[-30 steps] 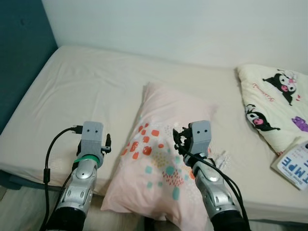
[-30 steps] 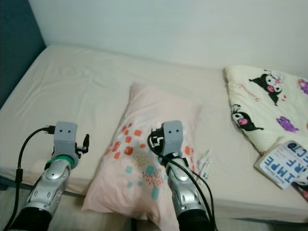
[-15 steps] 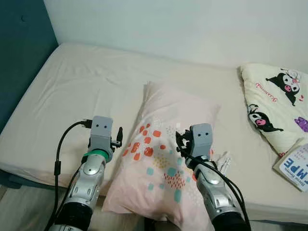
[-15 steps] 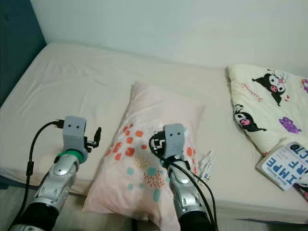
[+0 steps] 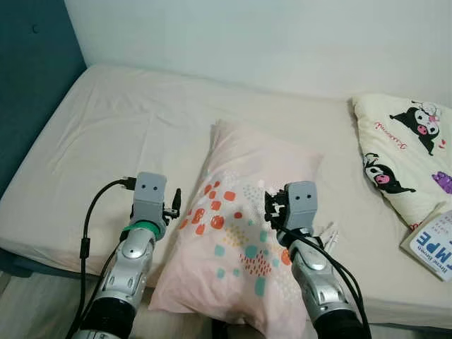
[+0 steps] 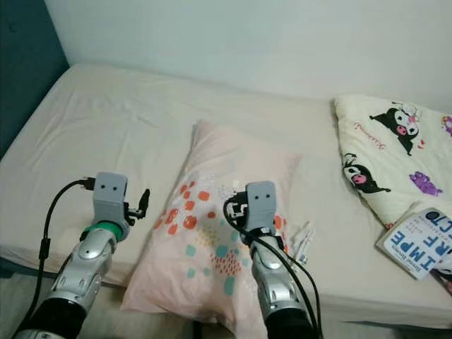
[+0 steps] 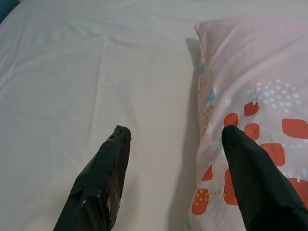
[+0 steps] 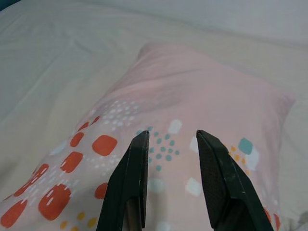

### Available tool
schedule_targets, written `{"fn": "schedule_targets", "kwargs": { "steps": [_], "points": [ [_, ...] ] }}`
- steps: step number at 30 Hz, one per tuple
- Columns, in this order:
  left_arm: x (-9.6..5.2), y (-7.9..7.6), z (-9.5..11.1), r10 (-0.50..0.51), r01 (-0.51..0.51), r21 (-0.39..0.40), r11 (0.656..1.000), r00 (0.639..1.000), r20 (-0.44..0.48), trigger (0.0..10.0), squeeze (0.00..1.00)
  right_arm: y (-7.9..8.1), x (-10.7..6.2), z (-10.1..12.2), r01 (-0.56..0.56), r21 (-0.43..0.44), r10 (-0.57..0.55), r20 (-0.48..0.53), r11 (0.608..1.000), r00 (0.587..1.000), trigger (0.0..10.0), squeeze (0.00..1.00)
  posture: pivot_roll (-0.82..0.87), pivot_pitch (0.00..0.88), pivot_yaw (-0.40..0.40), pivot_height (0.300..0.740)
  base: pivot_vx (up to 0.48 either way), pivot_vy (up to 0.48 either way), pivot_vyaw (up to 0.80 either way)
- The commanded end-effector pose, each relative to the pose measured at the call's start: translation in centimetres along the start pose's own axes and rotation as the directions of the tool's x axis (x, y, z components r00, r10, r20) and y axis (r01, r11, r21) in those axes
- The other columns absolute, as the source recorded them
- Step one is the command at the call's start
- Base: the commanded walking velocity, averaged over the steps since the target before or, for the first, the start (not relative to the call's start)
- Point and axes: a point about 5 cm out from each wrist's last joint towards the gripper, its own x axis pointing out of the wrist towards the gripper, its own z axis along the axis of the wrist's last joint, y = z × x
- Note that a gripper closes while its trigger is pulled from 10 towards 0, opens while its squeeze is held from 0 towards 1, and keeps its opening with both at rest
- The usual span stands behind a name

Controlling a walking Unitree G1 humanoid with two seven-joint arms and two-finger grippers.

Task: Clean up the room

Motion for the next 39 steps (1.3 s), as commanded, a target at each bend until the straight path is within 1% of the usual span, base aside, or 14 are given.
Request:
{"fn": "schedule_targets", "kwargs": {
  "steps": [1,13,22,34,39],
  "points": [
    [-0.3,-0.3,-0.8,-0.012,0.012,0.001,1.000,1.000,-0.024,10.0,0.00,-0.4,-0.3,-0.8,0.022,0.000,-0.022,-0.026,1.000,0.999,10.0,0.00,-0.14,0.105,-0.008,0.740,0.000,0.000,0.00],
    [-0.2,-0.4,-0.9,-0.023,0.023,0.002,1.000,0.999,-0.026,10.0,0.00,-0.6,-0.4,-0.8,0.038,-0.003,-0.038,-0.025,0.999,0.999,10.0,0.00,-0.14,0.113,-0.007,0.740,0.000,0.000,0.00],
    [-0.2,-0.8,-1.2,-0.049,0.049,0.002,0.999,0.998,-0.043,10.0,0.00,-1.3,-0.6,-1.3,0.074,-0.018,-0.075,-0.045,0.997,0.996,10.0,0.00,-0.14,0.118,-0.007,0.740,0.000,0.000,0.00],
    [-0.2,-0.9,-1.1,-0.056,0.056,-0.002,0.998,0.998,-0.042,10.0,0.00,-1.4,-0.7,-1.5,0.090,-0.019,-0.091,-0.050,0.996,0.995,10.0,0.00,-0.14,0.128,-0.003,0.740,0.000,0.000,0.00],
    [-0.2,-1.0,-1.1,-0.056,0.055,-0.007,0.998,0.998,-0.040,10.0,0.00,-1.4,-0.7,-1.4,0.093,-0.020,-0.094,-0.046,0.995,0.995,10.0,0.00,-0.14,0.129,-0.005,0.726,0.000,0.000,0.00]
  ]
}}
